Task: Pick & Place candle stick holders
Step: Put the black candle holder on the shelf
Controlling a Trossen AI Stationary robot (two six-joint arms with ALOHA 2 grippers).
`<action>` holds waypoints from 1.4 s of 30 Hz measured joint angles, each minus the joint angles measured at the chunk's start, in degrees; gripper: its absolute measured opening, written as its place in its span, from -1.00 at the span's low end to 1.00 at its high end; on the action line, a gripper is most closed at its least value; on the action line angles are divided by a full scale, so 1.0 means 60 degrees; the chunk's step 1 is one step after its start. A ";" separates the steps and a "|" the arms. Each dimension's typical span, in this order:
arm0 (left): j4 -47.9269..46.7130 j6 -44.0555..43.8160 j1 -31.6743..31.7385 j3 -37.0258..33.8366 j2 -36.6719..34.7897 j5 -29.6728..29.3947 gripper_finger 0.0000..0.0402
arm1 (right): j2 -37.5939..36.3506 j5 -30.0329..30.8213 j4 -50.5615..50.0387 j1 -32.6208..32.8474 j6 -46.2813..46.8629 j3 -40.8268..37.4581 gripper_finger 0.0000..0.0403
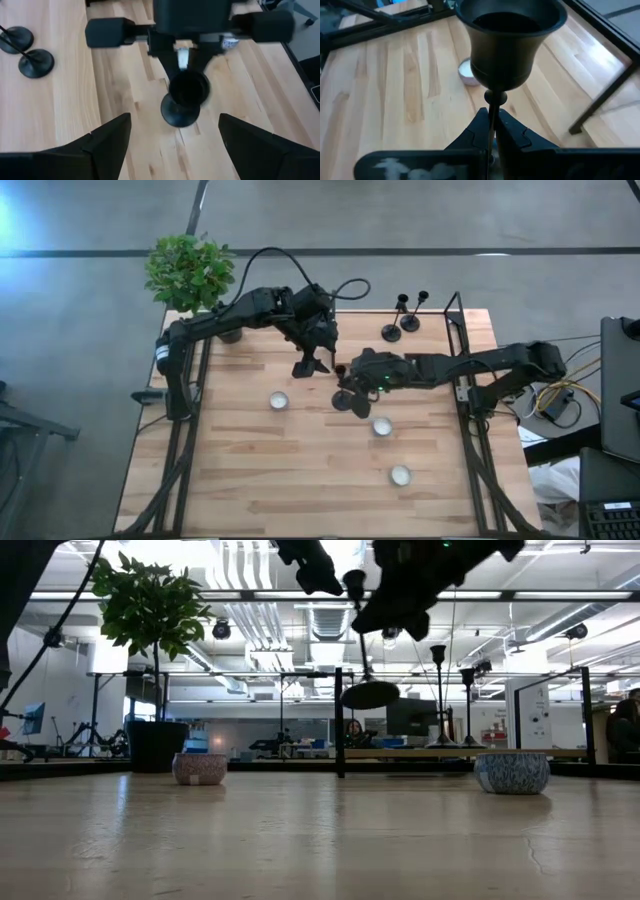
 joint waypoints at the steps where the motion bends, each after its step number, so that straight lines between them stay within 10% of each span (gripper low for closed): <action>1: -0.0086 -0.0003 0.0000 0.0000 0.0000 -0.0003 0.53 | 0.0171 -0.0003 -0.0141 -0.0009 -0.0130 0.0241 -0.95; 42: -0.1412 0.0209 -0.0004 -0.0044 0.0000 -0.0275 0.54 | 0.2028 -0.1139 -0.1765 -0.0852 -0.1391 0.3111 -0.95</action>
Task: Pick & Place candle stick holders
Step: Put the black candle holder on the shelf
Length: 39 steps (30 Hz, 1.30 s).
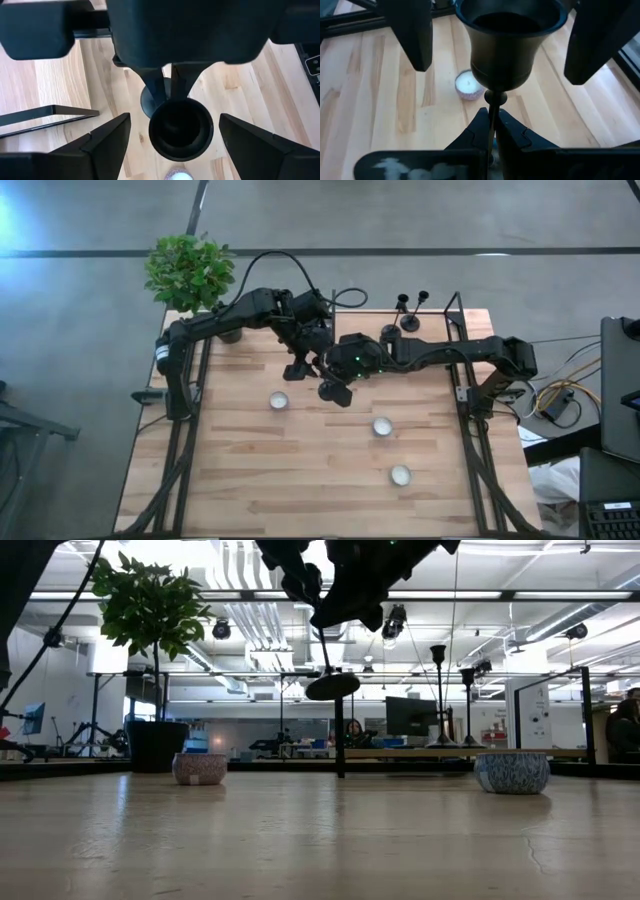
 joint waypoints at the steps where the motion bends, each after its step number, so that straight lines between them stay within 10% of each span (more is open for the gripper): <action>1: -0.0024 0.0000 0.0000 0.0000 0.0000 -0.0002 0.54 | 0.0000 0.0000 0.0043 0.0000 -0.0023 0.0000 -0.95; 39: 0.0373 -0.0262 -0.0004 0.0000 0.0004 -0.0058 0.23 | 0.0004 0.0000 -0.0032 -0.0007 -0.0121 -0.0047 -0.95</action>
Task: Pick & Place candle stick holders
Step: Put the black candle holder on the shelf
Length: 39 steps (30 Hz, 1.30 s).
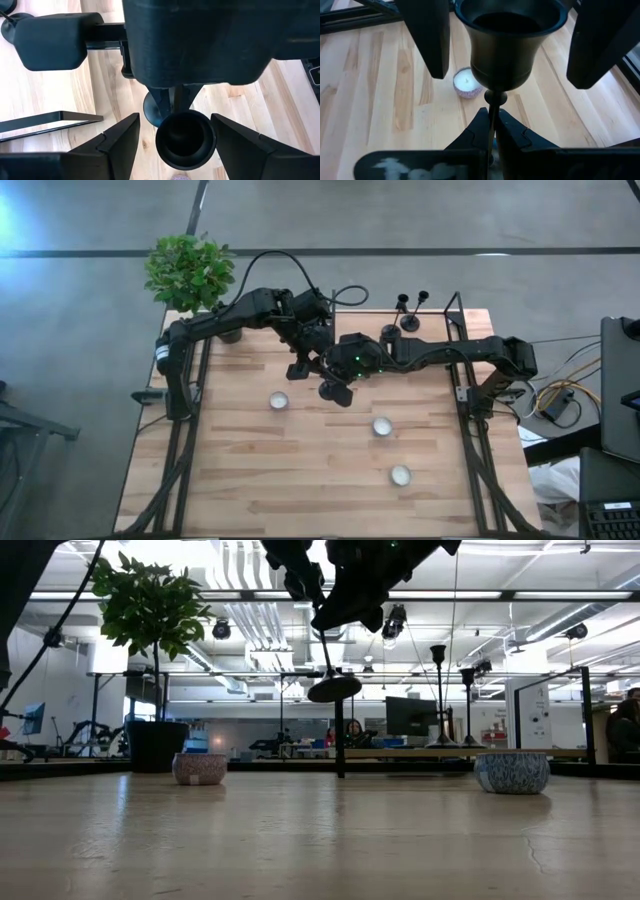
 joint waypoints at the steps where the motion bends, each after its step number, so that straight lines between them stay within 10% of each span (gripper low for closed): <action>1: 0.0000 0.0000 0.0000 0.0000 0.0000 0.0000 0.23 | 0.0000 0.0000 0.0000 0.0000 0.0000 0.0000 -0.95; 39: 0.0093 -0.0044 0.0000 0.0000 0.0000 0.0007 -0.27 | 0.0000 0.0016 0.0005 -0.0007 0.0007 0.0000 -0.94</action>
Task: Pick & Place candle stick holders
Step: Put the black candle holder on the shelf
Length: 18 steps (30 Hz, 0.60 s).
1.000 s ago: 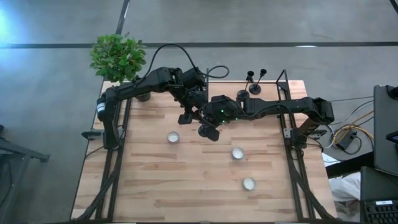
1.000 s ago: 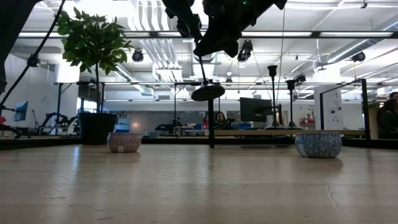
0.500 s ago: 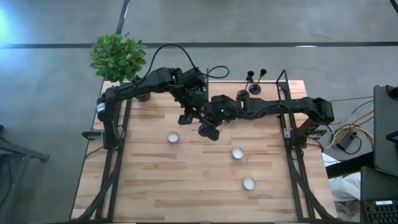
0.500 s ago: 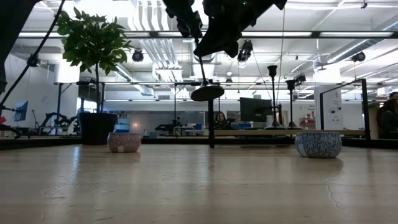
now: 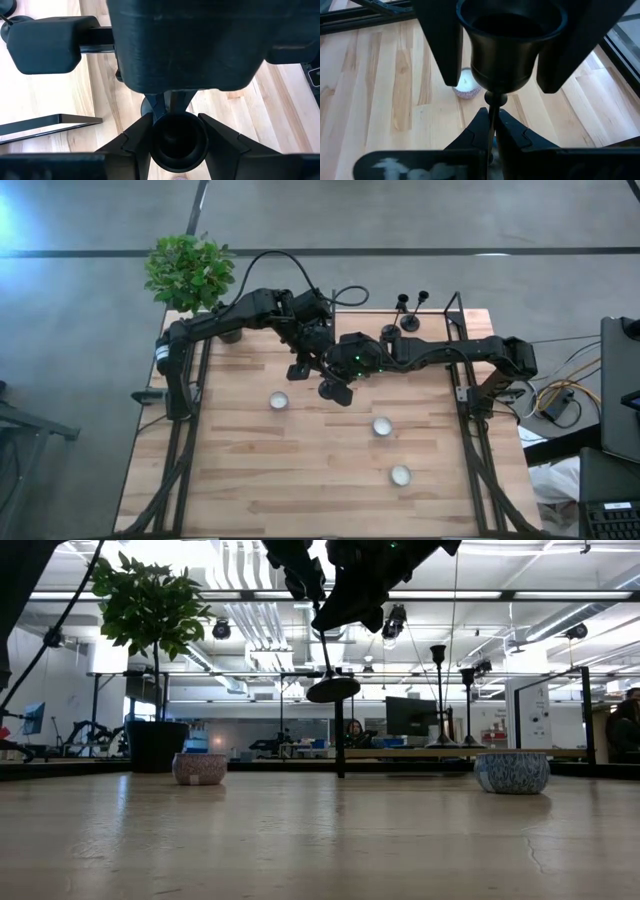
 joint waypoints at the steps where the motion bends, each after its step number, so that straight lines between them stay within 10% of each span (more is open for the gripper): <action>1: -0.0002 -0.0010 0.0000 0.0000 0.0000 -0.0004 -0.27 | 0.0000 -0.0001 0.0001 0.0000 0.0000 0.0000 -0.94; 18: -0.0169 -0.0069 0.0004 0.0000 0.0011 -0.0047 -0.28 | -0.0575 -0.0007 -0.1361 -0.0011 0.0812 0.0018 -0.37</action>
